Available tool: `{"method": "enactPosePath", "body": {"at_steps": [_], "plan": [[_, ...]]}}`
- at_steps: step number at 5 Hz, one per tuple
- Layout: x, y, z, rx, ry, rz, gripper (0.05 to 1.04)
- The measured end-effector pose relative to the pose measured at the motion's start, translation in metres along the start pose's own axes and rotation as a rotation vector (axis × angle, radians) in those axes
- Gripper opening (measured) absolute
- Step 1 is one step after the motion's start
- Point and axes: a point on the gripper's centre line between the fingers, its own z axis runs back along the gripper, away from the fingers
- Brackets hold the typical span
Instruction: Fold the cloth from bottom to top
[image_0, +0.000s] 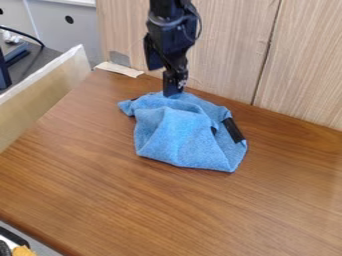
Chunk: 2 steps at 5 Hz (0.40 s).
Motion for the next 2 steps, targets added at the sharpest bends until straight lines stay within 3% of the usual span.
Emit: {"method": "enactPosePath", "body": {"at_steps": [1, 2], "plan": [[-0.0054, -0.0044, 0.0173, 0.039, -0.013, 0.008, 0.999], [-0.0050, -0.0044, 0.0184, 0.041, -0.015, 0.012, 0.999]]}}
